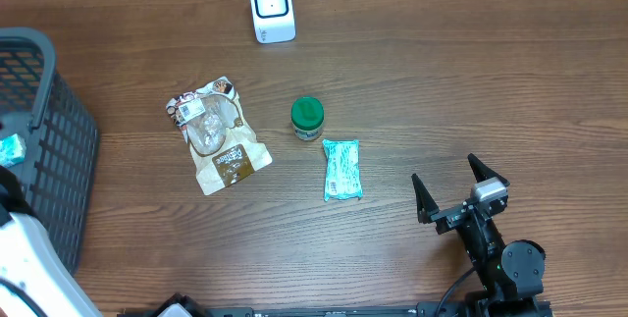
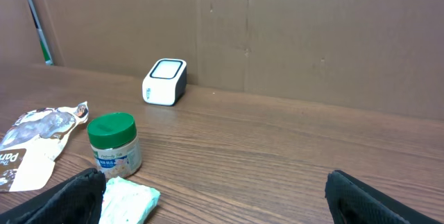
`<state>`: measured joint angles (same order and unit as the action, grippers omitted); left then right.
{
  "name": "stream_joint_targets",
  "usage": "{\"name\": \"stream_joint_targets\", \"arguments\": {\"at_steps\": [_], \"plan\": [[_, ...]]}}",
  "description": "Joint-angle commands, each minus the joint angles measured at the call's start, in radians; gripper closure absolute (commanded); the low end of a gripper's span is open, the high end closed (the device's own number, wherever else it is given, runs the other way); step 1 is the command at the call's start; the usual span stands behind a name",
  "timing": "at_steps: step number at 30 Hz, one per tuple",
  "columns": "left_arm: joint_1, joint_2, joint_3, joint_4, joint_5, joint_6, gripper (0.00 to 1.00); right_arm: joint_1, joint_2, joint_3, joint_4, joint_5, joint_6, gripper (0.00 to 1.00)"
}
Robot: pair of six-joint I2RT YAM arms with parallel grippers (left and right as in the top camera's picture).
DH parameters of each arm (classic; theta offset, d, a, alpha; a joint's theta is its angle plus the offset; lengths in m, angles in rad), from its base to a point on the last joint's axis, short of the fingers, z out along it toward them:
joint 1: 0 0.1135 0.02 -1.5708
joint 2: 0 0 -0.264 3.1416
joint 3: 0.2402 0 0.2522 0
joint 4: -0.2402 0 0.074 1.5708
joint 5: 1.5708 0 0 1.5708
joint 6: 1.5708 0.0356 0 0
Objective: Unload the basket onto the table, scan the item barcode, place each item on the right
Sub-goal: 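Grasp the orange box with the left gripper and carry it out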
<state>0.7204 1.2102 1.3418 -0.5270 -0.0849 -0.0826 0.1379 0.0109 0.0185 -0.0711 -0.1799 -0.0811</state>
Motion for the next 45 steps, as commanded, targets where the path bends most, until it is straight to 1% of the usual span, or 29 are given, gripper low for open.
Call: {"name": "stream_joint_targets", "arguments": {"at_steps": [1, 3, 4, 5, 8, 10, 11, 13, 15, 20, 25, 33, 34, 38, 39, 40, 41, 42, 43, 44, 45], "plan": [[-0.081, -0.098, 0.009, -0.11, 0.377, -0.201, 0.96, -0.002, -0.008, -0.011, 0.005, -0.005, 0.006, 0.0], [-0.144, -0.106, 0.009, -0.196, 0.494, -0.213, 0.96, -0.002, -0.008, -0.011, 0.005, -0.005, 0.006, 0.0], [-0.201, -0.104, 0.009, -0.256, 0.532, -0.211, 0.96, -0.002, -0.008, -0.011, 0.005, -0.005, 0.006, 0.0], [-0.257, -0.1, 0.007, -0.309, 0.525, -0.209, 0.96, -0.002, -0.008, -0.011, 0.005, -0.005, 0.006, 0.0], [-0.444, -0.075, 0.006, -0.428, 0.422, -0.189, 0.96, -0.002, -0.008, -0.011, 0.005, -0.005, 0.006, 0.0], [-0.536, -0.059, 0.006, -0.469, 0.351, -0.19, 0.96, -0.002, -0.008, -0.011, 0.005, -0.005, 0.006, 0.0], [-0.644, -0.036, 0.005, -0.505, 0.266, -0.191, 0.96, -0.002, -0.008, -0.011, 0.005, -0.005, 0.006, 0.0], [-0.735, -0.009, 0.003, -0.526, 0.211, -0.195, 0.96, -0.002, -0.008, -0.011, 0.005, -0.005, 0.006, 0.0], [-0.847, 0.043, -0.003, -0.551, 0.177, -0.207, 0.96, -0.002, -0.008, -0.011, 0.005, -0.005, 0.006, 0.0], [-1.051, 0.206, -0.052, -0.542, 0.177, -0.218, 0.96, -0.002, -0.008, -0.011, 0.005, -0.005, 0.006, 0.0], [-1.148, 0.351, -0.064, -0.531, 0.178, -0.24, 0.96, -0.002, -0.008, -0.011, 0.005, -0.005, 0.006, 0.0], [-1.214, 0.462, -0.064, -0.484, 0.179, -0.241, 0.96, -0.002, -0.008, -0.011, 0.005, -0.005, 0.006, 0.0], [-1.225, 0.483, -0.064, -0.48, 0.178, -0.255, 0.96, -0.002, -0.008, -0.011, 0.005, -0.005, 0.006, 0.0], [-1.23, 0.519, -0.064, -0.479, 0.179, -0.255, 0.96, -0.002, -0.008, -0.011, 0.005, -0.005, 0.006, 0.0], [-1.23, 0.528, -0.064, -0.48, 0.179, -0.255, 0.92, -0.002, -0.008, -0.011, 0.005, -0.005, 0.006, 0.0], [-1.231, 0.533, -0.064, -0.48, 0.179, -0.255, 0.87, -0.002, -0.008, -0.011, 0.005, -0.005, 0.006, 0.0], [-1.231, 0.536, -0.064, -0.479, 0.179, -0.256, 0.73, -0.002, -0.008, -0.011, 0.005, -0.005, 0.006, 0.0], [-1.231, 0.536, -0.064, -0.478, 0.178, -0.255, 0.62, -0.002, -0.008, -0.011, 0.005, -0.005, 0.006, 0.0], [-1.231, 0.536, -0.064, -0.475, 0.177, -0.255, 0.55, -0.002, -0.008, -0.011, 0.005, -0.005, 0.006, 0.0], [-1.23, 0.536, -0.064, -0.469, 0.177, -0.255, 0.43, -0.002, -0.008, -0.011, 0.005, -0.005, 0.006, 0.0], [-1.23, 0.536, -0.064, -0.462, 0.177, -0.255, 0.41, -0.002, -0.008, -0.011, 0.005, -0.005, 0.006, 0.0]]}}
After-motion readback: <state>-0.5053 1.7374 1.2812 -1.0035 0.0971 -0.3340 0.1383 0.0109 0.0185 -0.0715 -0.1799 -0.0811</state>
